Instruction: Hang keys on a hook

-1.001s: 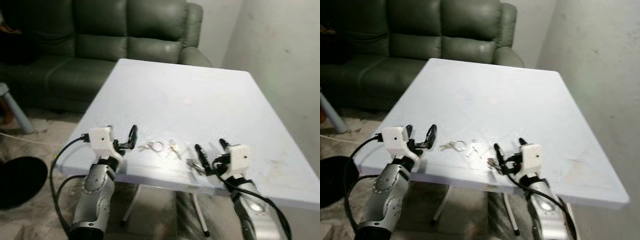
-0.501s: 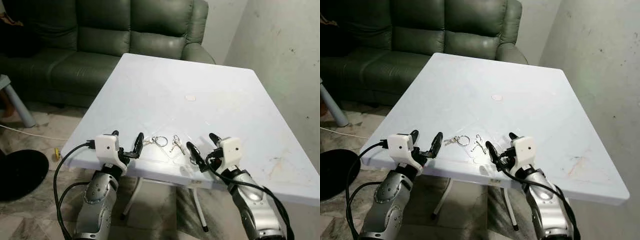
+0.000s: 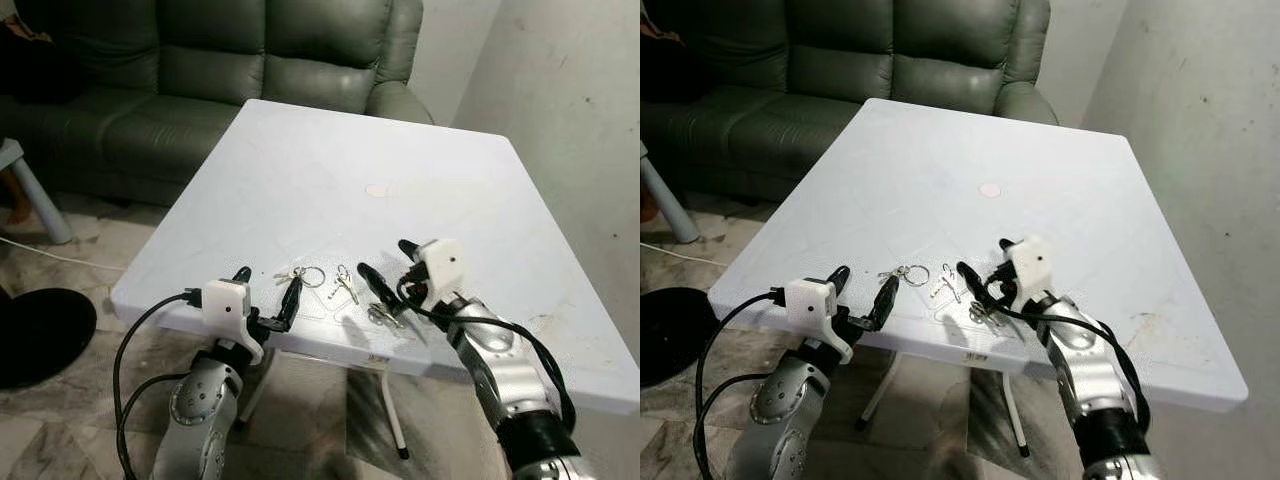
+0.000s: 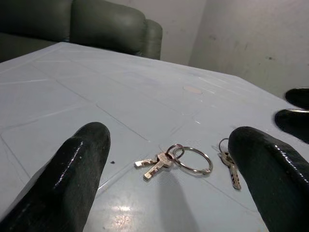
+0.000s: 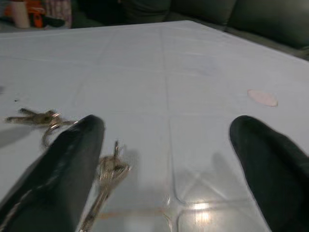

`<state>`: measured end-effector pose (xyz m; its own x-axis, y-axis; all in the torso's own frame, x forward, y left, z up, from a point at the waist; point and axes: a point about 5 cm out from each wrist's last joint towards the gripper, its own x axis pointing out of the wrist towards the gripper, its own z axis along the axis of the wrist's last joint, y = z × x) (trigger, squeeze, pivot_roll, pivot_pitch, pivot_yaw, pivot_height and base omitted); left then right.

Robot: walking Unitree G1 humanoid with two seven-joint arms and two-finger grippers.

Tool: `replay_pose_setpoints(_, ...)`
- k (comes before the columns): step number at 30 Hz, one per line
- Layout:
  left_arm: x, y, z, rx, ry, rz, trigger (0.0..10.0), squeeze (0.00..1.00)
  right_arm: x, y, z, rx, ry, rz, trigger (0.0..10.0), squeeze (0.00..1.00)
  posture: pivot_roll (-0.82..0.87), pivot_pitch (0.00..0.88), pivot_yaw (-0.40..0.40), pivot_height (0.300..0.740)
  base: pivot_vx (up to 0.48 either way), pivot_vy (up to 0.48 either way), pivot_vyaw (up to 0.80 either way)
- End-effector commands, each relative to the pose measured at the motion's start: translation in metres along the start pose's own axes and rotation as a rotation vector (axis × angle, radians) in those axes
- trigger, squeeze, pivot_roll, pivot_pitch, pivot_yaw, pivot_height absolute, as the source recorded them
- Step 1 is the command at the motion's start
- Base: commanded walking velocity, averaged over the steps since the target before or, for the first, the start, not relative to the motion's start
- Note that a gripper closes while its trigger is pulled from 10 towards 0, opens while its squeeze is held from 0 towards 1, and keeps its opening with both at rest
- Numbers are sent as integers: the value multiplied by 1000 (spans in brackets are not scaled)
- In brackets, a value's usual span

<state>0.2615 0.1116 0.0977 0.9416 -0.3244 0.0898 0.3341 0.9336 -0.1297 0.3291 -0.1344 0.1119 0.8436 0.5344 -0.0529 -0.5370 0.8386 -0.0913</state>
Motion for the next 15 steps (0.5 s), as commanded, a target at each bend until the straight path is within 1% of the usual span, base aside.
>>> replay_pose_setpoints(1,-1,-5,4,14,-13,-22,10000,0,6,3,-3,-12,31,-2,10000,0,87,5,-125,702,0,0,0)
replay_pose_setpoints(4,-3,-9,5,39,-13,-43,10000,0,11,9,-8,-5,60,-3,10000,0,94,11,-128,702,0,0,0)
replay_pose_setpoints(6,-5,-11,5,40,-12,-52,10000,0,11,11,-10,-5,67,-9,10000,0,98,17,-129,702,0,0,0)
replay_pose_setpoints(8,-7,-14,4,44,-7,-59,10000,0,13,14,-15,-9,105,-33,10000,0,103,25,-132,702,0,0,0)
replay_pose_setpoints(15,-12,-15,4,50,0,-59,10000,0,14,18,-24,12,146,-57,10000,0,110,39,-135,702,0,0,0)
